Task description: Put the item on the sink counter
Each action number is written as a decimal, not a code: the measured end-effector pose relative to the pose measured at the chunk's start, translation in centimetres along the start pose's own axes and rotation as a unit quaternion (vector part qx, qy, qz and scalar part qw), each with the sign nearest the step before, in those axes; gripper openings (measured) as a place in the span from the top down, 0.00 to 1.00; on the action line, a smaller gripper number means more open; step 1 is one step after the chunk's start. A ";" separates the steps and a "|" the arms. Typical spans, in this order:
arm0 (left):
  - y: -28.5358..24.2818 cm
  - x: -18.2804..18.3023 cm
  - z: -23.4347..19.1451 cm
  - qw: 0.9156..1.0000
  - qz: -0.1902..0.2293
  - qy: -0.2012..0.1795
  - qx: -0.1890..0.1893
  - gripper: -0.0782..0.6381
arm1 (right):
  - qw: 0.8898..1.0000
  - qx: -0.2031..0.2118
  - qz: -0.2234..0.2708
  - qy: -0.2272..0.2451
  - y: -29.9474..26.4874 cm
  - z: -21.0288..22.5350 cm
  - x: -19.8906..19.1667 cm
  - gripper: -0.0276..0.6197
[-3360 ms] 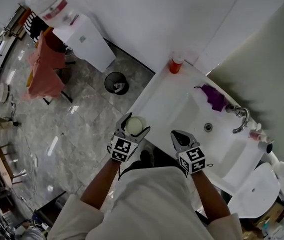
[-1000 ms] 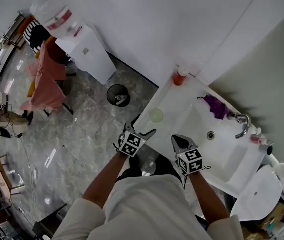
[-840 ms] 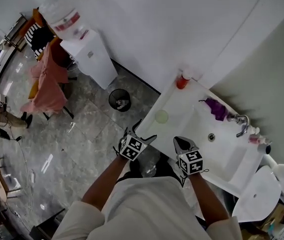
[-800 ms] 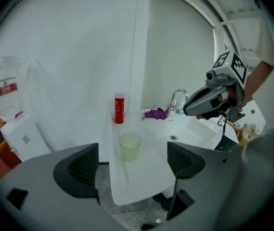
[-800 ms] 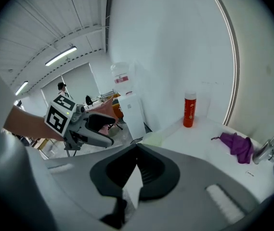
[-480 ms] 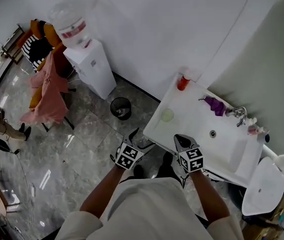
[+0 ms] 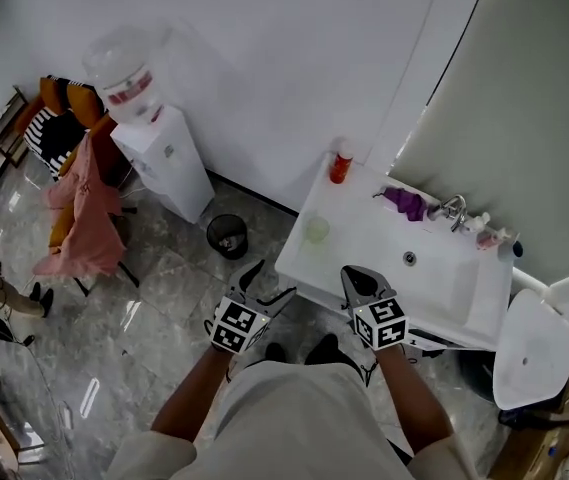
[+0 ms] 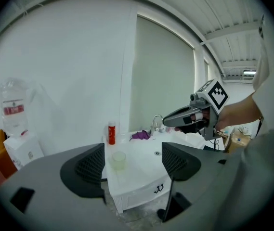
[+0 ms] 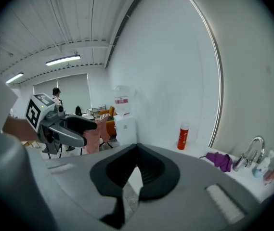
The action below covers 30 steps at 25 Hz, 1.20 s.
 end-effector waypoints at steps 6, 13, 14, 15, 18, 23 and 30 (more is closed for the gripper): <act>0.1 2.3 2.5 0.999 0.028 0.014 0.042 0.52 | 0.999 0.001 0.032 0.026 4.3 1.4 1.4 0.94; 1.8 4.5 5.2 0.991 0.056 0.084 0.087 0.71 | 0.997 0.012 0.053 0.052 9.4 2.6 1.5 0.94; 1.9 4.6 5.5 0.990 0.058 0.083 0.096 0.75 | 0.997 0.016 0.058 0.039 9.9 3.1 1.4 0.94; 1.9 4.7 5.8 0.989 0.059 0.082 0.103 0.78 | 0.998 0.018 0.062 0.027 10.4 3.7 1.1 0.94; 1.9 4.9 6.7 0.989 0.061 0.080 0.113 0.85 | 0.997 0.013 0.067 0.018 11.4 5.2 0.3 0.94; 2.1 5.3 7.3 0.989 0.055 0.071 0.115 0.88 | 0.997 0.009 0.077 0.009 12.5 6.4 0.0 0.94; 2.4 5.6 7.1 0.990 0.055 0.066 0.115 0.88 | 0.996 0.009 0.083 0.004 12.4 6.8 0.5 0.94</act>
Point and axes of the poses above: the fingertips, and each gripper's own axes: y backward along the fingers, z to its right, x out of its top, the point moved 7 cm from there along y, backward along the fingers, and after that the axes turned 4 degrees about -z, right-handed, at the moved point
